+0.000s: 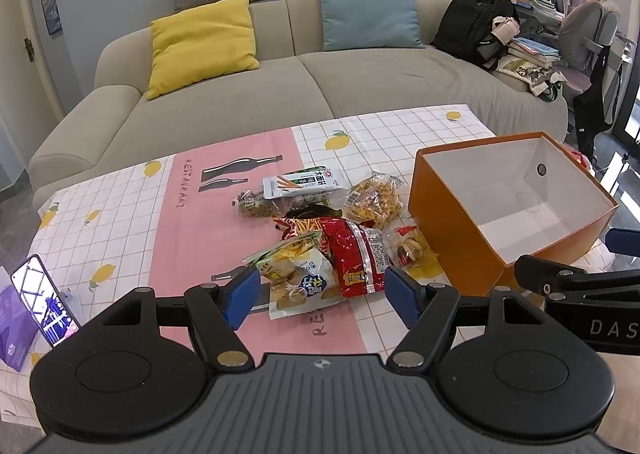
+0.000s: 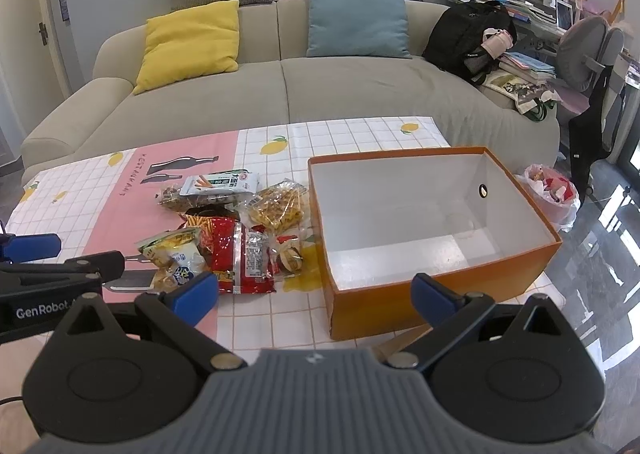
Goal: Organize snacks
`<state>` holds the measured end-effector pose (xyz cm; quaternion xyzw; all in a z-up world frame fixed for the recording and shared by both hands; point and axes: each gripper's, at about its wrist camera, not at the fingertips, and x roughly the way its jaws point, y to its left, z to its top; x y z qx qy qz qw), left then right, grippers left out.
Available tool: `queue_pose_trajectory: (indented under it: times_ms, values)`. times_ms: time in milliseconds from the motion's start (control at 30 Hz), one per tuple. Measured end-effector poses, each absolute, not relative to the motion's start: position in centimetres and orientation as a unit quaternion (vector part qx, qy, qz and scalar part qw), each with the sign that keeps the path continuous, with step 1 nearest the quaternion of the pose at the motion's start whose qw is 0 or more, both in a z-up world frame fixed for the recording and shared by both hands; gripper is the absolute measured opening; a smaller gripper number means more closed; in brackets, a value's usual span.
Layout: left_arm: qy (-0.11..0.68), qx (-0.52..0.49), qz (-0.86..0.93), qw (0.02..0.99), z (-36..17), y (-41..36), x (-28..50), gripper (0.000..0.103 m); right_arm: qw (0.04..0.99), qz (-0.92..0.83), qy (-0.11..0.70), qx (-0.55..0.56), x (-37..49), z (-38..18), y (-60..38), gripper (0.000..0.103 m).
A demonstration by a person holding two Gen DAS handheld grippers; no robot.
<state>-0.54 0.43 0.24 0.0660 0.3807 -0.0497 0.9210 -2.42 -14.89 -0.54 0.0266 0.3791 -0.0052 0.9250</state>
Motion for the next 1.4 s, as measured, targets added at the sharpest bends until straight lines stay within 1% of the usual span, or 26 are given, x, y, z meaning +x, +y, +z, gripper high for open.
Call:
queue_pose_trajectory:
  times_ms: [1133,1233,1333,1400]
  values:
    - [0.382,0.052,-0.064,0.92,0.2,0.7,-0.6,0.083,0.924,-0.006,0.381,0.026,-2.2,-0.7,-14.8,0.1]
    - [0.385,0.048,-0.074,0.919,0.0,0.9,-0.5,0.079,0.924,0.001,0.381,0.028,-2.1,-0.9,-14.8,0.1]
    - [0.387,0.041,-0.081,0.917,-0.4,1.4,-0.4,0.078,0.928,0.005,0.371,0.03,-2.0,-1.1,-14.9,0.1]
    - [0.388,0.036,-0.095,0.916,-0.8,1.8,-0.2,0.072,0.931,0.001,0.365,0.029,-1.9,-1.5,-14.9,0.1]
